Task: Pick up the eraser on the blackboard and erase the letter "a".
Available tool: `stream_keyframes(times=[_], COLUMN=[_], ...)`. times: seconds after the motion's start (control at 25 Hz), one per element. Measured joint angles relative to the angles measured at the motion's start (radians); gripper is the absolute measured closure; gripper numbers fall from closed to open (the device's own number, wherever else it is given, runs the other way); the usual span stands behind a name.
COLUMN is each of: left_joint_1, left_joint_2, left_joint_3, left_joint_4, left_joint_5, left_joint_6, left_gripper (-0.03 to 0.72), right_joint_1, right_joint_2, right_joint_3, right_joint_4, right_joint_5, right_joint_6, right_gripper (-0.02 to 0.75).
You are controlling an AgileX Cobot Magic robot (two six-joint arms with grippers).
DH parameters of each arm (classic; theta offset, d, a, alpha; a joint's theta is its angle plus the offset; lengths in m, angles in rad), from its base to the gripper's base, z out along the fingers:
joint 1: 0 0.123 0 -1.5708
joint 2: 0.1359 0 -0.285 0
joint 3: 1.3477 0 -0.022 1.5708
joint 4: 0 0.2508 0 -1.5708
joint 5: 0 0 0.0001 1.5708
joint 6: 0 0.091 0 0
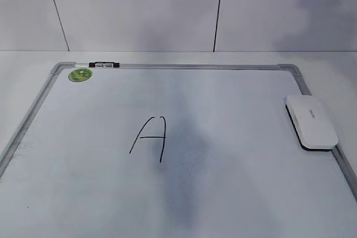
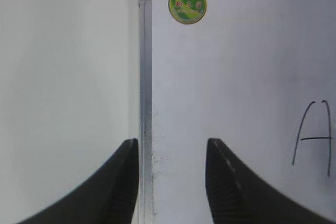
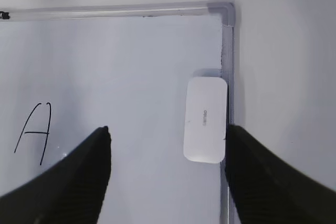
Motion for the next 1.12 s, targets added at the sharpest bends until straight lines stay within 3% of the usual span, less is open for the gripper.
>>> stream_keyframes(times=[0.16, 0.44, 0.72, 0.96, 1.12], left_joint_1=[-0.021, -0.131, -0.135, -0.135, -0.135], left_joint_2=[-0.092, -0.227, -0.371, -0.521, -0.632], left_joint_3=[0.0, 0.0, 0.0, 0.046, 0.151], left_joint_4=[-0.009, 0.066, 0.05, -0.018, -0.034], left_joint_5=[0.005, 0.019, 0.026, 0.03, 0.032], left_joint_6=[0.0, 0.0, 0.0, 0.002, 0.002], left_gripper=[0.368, 0.368, 0.368, 0.368, 0.368], right_joint_1=[0.0, 0.033, 0.192, 0.204, 0.204], right_joint_2=[-0.109, -0.309, -0.442, -0.588, -0.683], right_joint_3=[0.116, 0.277, 0.332, 0.386, 0.454], right_joint_4=[-0.001, -0.048, -0.189, -0.194, -0.188], right_joint_5=[0.005, 0.01, 0.015, 0.017, 0.019], right_joint_6=[0.0, 0.0, 0.045, 0.102, 0.118], right_gripper=[0.197, 0.197, 0.197, 0.197, 0.197])
